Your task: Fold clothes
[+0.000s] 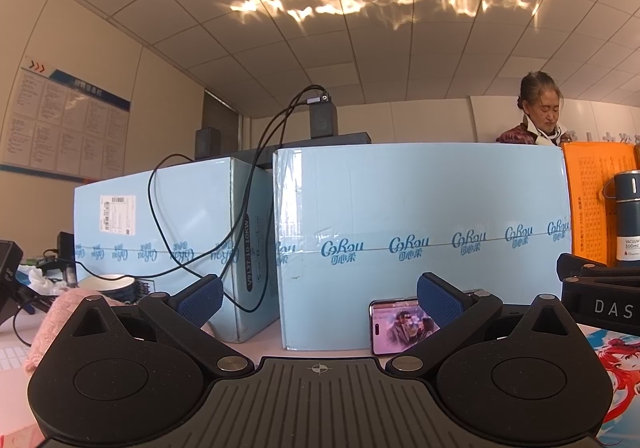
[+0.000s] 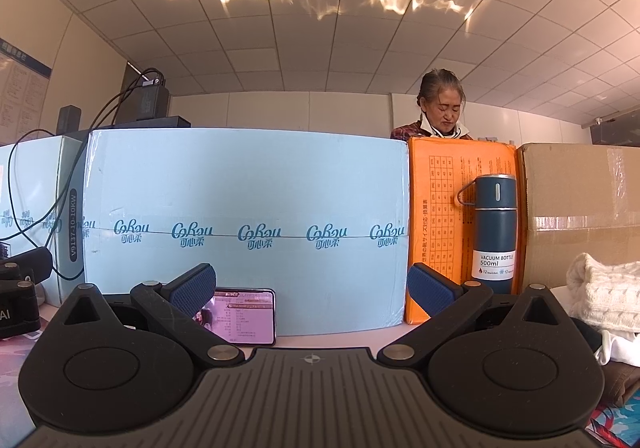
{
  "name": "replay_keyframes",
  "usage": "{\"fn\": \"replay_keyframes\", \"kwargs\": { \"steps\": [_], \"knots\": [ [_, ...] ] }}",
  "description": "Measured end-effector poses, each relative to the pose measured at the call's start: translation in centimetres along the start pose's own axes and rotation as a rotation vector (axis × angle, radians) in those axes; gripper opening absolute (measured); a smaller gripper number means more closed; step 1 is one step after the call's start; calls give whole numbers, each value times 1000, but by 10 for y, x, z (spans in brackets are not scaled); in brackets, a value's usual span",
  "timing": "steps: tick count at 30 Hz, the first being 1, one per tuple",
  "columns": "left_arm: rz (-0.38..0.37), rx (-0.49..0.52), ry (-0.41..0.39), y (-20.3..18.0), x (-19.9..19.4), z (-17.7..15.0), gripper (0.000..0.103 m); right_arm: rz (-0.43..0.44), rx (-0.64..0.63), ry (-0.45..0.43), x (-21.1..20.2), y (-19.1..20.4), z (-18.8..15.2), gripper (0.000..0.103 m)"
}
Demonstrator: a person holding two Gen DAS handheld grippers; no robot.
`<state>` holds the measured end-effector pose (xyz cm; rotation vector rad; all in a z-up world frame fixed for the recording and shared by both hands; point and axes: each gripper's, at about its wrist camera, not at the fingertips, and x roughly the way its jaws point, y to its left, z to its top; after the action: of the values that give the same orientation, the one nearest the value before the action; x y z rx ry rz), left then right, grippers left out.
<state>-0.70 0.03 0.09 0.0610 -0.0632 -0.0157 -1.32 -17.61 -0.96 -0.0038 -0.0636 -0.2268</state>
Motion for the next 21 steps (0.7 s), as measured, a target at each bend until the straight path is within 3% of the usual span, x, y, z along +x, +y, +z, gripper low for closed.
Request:
{"fn": "replay_keyframes", "kwargs": {
  "steps": [8, 14, 17, 21],
  "knots": [
    [-1, -11, -13, 3, 0, 1, 103, 5, 15, -12, -2, -2, 1, 103],
    [-30, -60, -84, 8, -7, 2, 103, 7, 28, -66, -11, -5, 3, 103],
    [-86, -115, -124, 13, -7, 0, 103, 0, 29, -102, -16, -7, 5, 103],
    [-59, -156, -144, 17, -5, -1, 103, -29, 48, -143, -24, -15, 10, 103]
  ]
}}
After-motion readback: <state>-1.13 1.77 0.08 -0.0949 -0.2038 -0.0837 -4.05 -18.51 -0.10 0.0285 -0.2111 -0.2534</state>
